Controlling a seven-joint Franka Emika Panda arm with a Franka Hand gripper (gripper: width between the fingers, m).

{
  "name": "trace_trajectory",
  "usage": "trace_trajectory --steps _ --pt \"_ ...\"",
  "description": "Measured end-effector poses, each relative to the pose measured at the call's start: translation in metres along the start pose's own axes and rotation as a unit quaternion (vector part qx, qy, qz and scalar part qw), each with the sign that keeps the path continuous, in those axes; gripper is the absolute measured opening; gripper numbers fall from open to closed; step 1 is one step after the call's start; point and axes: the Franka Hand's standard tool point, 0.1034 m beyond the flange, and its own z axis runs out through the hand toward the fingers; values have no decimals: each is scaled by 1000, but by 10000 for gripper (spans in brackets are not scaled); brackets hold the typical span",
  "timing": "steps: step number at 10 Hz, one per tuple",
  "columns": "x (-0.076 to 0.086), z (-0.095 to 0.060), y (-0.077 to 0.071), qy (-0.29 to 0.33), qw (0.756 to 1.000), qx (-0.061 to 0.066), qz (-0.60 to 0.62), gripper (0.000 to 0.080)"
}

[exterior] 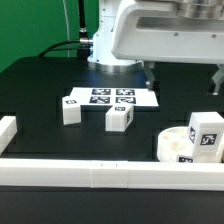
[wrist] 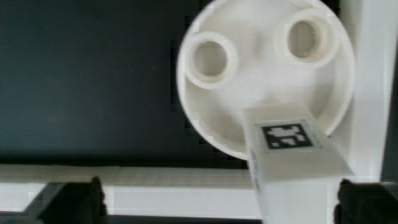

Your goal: Assemble stool

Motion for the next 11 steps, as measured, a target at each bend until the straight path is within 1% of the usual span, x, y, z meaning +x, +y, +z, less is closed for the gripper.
trace_trajectory --steps 1,5,6,8,9,11 --pt "-1 1 2 -1 1000 0 1 649" --pt "-1 2 1 -1 1000 -1 0 649" --pt "-3 2 4 -2 1000 1 5 649" --pt "-32 10 36 -23 999 -6 38 649" --pt "-38 15 56 -27 999 -10 44 649" --pt "-48 29 79 -20 999 -14 35 649"
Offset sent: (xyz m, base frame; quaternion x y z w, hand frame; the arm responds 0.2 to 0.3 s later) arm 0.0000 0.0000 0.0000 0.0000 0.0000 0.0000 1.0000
